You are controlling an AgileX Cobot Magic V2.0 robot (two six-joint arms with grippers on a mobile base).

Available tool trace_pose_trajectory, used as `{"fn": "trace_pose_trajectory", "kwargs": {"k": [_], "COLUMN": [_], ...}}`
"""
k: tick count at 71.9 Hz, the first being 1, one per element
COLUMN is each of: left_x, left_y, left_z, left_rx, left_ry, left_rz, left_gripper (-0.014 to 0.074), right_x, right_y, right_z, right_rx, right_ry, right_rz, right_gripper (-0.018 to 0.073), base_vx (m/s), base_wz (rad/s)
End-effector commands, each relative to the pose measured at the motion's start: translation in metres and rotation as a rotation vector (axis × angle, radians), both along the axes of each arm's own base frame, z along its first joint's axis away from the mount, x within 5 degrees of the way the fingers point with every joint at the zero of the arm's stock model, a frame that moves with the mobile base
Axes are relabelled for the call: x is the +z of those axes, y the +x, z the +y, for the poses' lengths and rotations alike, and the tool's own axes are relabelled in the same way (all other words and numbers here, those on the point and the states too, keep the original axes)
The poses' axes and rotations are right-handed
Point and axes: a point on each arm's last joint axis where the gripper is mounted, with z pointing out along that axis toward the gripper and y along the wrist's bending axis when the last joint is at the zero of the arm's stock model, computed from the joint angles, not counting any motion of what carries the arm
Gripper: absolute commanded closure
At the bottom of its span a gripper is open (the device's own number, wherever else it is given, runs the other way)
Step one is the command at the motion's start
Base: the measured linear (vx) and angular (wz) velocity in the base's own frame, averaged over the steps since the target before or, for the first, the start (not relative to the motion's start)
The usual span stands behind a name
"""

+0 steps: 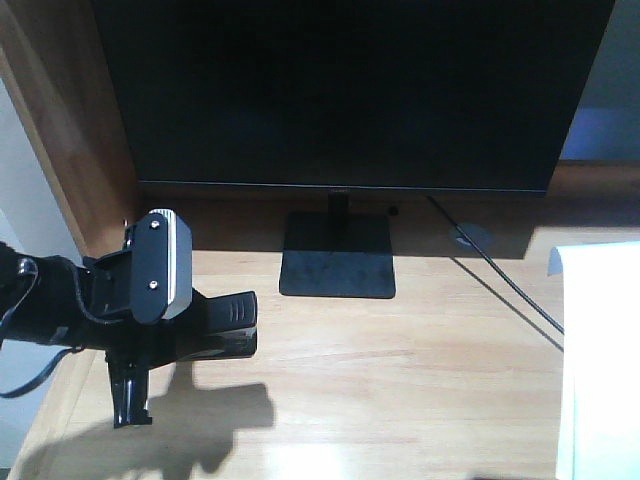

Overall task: Grab stapler and paper to desk for stapling
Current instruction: 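Lower the stapler in the left gripper toward the desk top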

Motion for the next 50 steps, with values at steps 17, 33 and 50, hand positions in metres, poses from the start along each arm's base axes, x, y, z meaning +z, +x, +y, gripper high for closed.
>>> {"fn": "trace_pose_trajectory", "kwargs": {"k": [17,33,50], "left_x": [-0.004,-0.033,-0.064], "left_y": [0.044,0.07,0.081], "left_z": [-0.012,-0.02,-0.025], "left_rx": [-0.121,-0.134,-0.117], "left_ry": [-0.086,-0.081,-0.094], "left_rz": [0.08,0.172,0.242], "left_gripper": [0.0603,0.0603,0.0603], "right_x": [0.01,0.01,0.01], "right_y": [-0.004,-0.004,-0.004], "right_z": [-0.001,-0.001,-0.001], "right_rx": [-0.01,-0.01,-0.01], "right_ry": [0.003,0.003,0.003], "right_rz": [-0.047,-0.047,-0.047], "right_gripper": [0.0564,0.0564,0.0564], "base_vx": [0.0,0.0,0.0], "base_wz": [0.0,0.0,0.0]}}
